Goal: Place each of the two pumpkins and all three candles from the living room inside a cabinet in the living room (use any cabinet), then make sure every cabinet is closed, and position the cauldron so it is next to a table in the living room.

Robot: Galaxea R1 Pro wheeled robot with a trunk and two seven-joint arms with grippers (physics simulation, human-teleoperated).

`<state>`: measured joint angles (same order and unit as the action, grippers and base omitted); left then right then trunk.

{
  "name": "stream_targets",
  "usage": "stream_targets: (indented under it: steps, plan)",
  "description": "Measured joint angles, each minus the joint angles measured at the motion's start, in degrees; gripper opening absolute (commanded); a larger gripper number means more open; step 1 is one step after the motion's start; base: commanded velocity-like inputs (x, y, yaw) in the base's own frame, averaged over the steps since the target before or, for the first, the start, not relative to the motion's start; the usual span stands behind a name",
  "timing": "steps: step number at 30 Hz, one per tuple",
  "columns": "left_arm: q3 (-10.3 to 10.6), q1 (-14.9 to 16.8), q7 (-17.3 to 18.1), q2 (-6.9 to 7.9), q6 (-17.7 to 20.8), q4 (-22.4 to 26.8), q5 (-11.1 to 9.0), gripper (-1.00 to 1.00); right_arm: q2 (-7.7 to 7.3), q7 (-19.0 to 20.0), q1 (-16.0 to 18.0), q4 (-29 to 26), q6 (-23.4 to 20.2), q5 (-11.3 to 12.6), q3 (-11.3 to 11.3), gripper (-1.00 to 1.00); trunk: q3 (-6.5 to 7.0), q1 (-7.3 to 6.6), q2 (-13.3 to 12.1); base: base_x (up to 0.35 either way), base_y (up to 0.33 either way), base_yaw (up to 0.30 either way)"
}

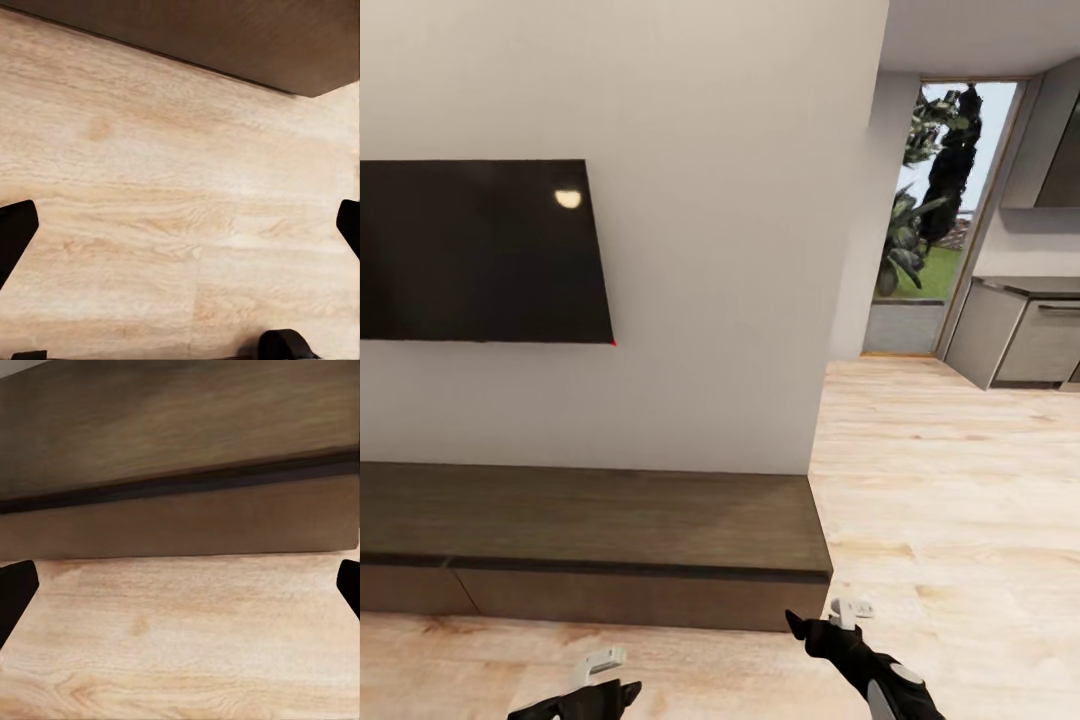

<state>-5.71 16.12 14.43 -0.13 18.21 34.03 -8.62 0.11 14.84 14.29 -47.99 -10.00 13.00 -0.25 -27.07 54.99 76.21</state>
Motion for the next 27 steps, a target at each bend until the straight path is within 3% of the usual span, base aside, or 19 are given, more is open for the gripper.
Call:
stream_targets:
  steps: [4,7,9,11,15,21,23,27]
  plan:
    - [-0.07,-0.11,7.61,0.96,0.18,0.05,-0.12,1.0,-0.02,0.5,-0.05,-0.49,-0.28,0.82,0.01,1.0,-0.72,0.88,1.61,0.0,0.0,0.0]
    - [-0.16,-0.14,17.12,3.3,0.73,0.06,-0.43,1.0,-0.02,0.38,-0.07,-0.52,-0.3,1.0,-0.01,1.0,-1.26,1.54,2.81,0.0,0.0,0.0]
    - [-0.2,-0.15,20.78,4.11,0.84,0.06,-0.51,1.0,-0.02,0.34,-0.07,-0.46,-0.28,1.03,-0.03,1.0,-1.62,1.98,3.61,0.0,0.0,0.0]
    - [-0.26,-0.15,27.81,5.5,1.07,0.07,-0.91,1.0,0.0,0.35,-0.07,0.38,-0.25,1.1,-0.08,1.0,-1.98,2.42,4.42,0.0,0.0,0.0]
    - [-0.29,-0.16,34.34,6.56,1.84,0.08,-1.52,1.0,0.01,0.35,-0.08,3.69,0.01,1.17,-0.24,1.0,-2.7,3.3,6.02,0.0,0.0,0.0]
    - [-0.39,-0.14,40.99,7.76,4.03,0.57,-1.88,1.0,-0.02,0.62,-0.07,9.34,1.16,1.36,-0.33,1.0,-3.77,4.61,8.43,0.0,0.0,0.0]
    - [-0.81,0.02,44.01,8.36,7.27,1.39,-2.11,1.0,-0.05,0.59,-0.07,9.88,1.62,1.56,-0.36,1.0,-4.13,5.05,9.23,0.0,0.0,0.0]
    - [-3.48,0.33,49.94,10.75,20.33,10.73,-3.15,1.0,-0.04,0.36,-0.07,10.42,2.85,4.57,-0.32,1.0,-4.85,5.93,10.84,0.0,0.0,0.0]
